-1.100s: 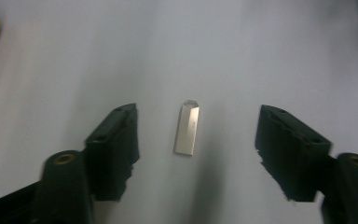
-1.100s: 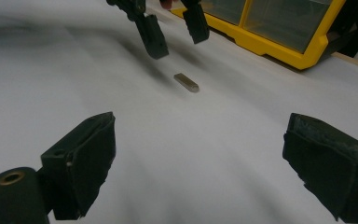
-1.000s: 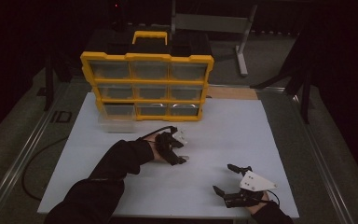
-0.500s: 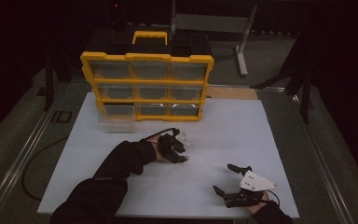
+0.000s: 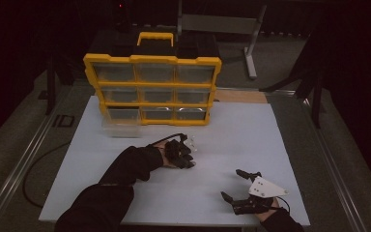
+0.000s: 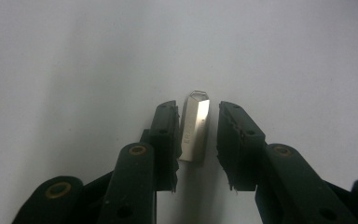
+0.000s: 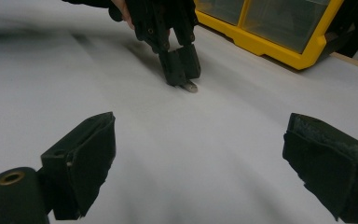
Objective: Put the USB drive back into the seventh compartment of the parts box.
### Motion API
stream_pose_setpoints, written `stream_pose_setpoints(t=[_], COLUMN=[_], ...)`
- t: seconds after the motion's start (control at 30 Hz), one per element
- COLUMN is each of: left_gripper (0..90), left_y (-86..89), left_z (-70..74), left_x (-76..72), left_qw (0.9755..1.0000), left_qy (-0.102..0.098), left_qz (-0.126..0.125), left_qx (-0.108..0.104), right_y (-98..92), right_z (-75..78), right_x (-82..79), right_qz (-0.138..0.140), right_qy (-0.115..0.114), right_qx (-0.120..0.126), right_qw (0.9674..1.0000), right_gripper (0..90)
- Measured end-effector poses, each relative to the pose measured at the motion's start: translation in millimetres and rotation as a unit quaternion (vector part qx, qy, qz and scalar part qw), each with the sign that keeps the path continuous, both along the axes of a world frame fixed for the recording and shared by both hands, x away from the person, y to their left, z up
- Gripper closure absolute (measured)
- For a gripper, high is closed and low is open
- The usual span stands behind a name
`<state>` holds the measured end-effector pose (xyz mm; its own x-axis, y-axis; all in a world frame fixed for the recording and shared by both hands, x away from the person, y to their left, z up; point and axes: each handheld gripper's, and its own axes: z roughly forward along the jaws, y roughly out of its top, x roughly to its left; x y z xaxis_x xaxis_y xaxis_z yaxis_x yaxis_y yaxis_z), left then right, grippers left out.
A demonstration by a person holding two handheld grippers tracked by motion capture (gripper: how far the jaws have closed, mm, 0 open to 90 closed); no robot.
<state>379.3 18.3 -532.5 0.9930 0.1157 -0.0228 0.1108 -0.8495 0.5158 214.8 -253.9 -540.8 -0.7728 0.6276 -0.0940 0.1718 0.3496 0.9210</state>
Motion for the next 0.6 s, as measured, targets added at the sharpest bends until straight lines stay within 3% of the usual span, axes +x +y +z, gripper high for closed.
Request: stream_pose_setpoints(t=[0.33,0.6], left_gripper=[78.7,79.7], left_y=[-1.6,-2.8], left_z=[-0.1,0.8], left_x=[-0.7,-1.7], left_qw=[1.0,1.0], left_qy=[0.001,-0.004], left_qz=[-0.005,-0.005], left_qx=[0.002,0.007], right_y=[0.4,0.3], right_z=[-0.1,-0.3], right_x=[0.3,0.8], right_qz=[0.002,-0.001], right_qy=[-0.001,0.001], right_qx=[-0.002,-0.001], right_qw=[1.0,1.0], right_gripper=[9.7,9.7])
